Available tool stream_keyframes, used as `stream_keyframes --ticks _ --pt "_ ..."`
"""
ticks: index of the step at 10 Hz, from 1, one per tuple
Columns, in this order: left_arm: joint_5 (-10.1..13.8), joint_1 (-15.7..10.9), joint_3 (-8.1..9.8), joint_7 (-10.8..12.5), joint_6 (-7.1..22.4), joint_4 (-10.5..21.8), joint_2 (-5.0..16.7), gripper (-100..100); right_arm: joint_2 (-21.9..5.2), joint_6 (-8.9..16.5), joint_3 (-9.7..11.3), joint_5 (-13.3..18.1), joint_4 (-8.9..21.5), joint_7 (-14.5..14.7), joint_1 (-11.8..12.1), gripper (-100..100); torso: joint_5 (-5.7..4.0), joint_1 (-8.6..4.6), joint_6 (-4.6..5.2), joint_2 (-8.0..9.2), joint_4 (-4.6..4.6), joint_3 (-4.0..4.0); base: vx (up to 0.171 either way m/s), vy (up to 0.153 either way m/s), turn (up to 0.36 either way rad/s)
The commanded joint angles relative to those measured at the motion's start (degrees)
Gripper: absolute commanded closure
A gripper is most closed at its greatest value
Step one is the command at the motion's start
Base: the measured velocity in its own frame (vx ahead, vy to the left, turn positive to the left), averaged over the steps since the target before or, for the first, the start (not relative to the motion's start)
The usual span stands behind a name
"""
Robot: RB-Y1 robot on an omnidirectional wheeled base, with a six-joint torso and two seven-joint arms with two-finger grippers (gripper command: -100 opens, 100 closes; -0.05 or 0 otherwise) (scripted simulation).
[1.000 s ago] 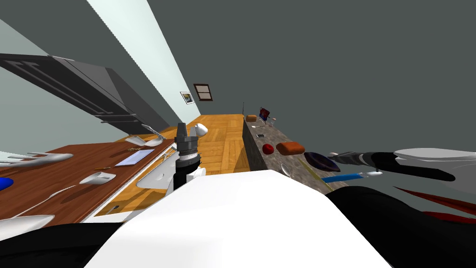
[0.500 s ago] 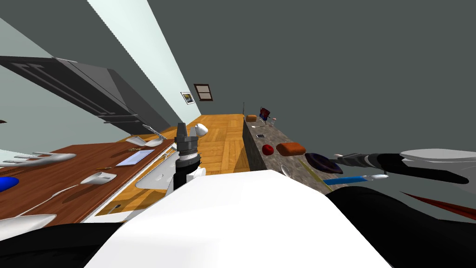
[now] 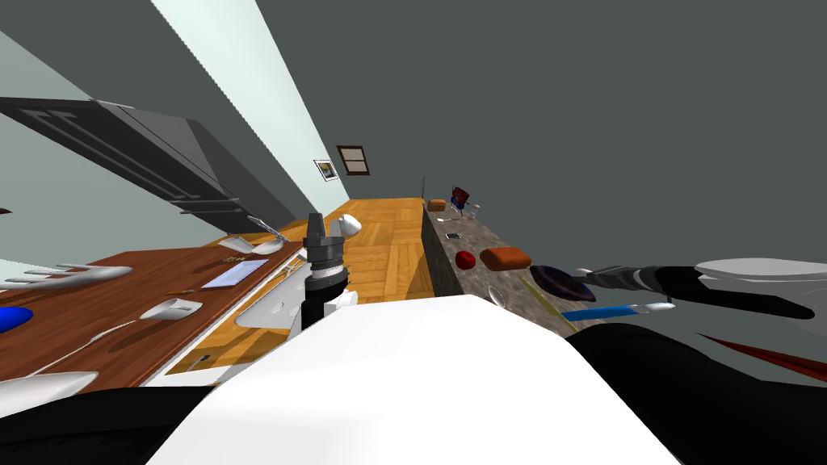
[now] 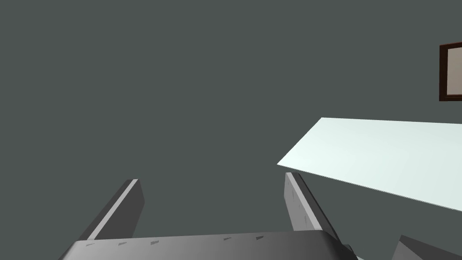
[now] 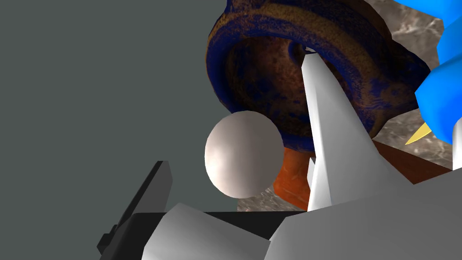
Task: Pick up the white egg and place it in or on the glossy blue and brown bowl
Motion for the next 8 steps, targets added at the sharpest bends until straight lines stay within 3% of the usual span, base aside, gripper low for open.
stream_keyframes --ticks 1,5,6,8 --pt "0.0 0.0 0.00 0.0 0.0 0.0 0.0 0 -1.7 -0.8 -0.4 -0.3 0.0 -1.0 0.4 -100 0.00 0.00 0.00 0.00 0.00 0.00 -0.009 -0.010 -0.062" --pt "0.0 0.0 0.00 0.0 0.0 0.0 0.0 0 -4.2 -2.0 -1.0 -0.8 0.0 -2.5 1.0 -100 0.01 -0.01 0.00 0.04 0.01 0.02 -0.013 -0.010 -0.038" --pt "0.0 0.0 0.00 0.0 0.0 0.0 0.0 0 -5.9 -2.8 -1.3 -1.1 0.0 -3.4 1.4 -100 -0.01 -0.02 0.00 0.04 0.01 0.02 -0.014 -0.010 -0.059" --pt "0.0 0.0 0.00 0.0 0.0 0.0 0.0 0 -5.9 -2.8 -1.3 -1.1 0.0 -3.4 1.4 -100 -0.01 -0.02 0.00 0.05 0.01 0.03 -0.006 -0.005 -0.014"
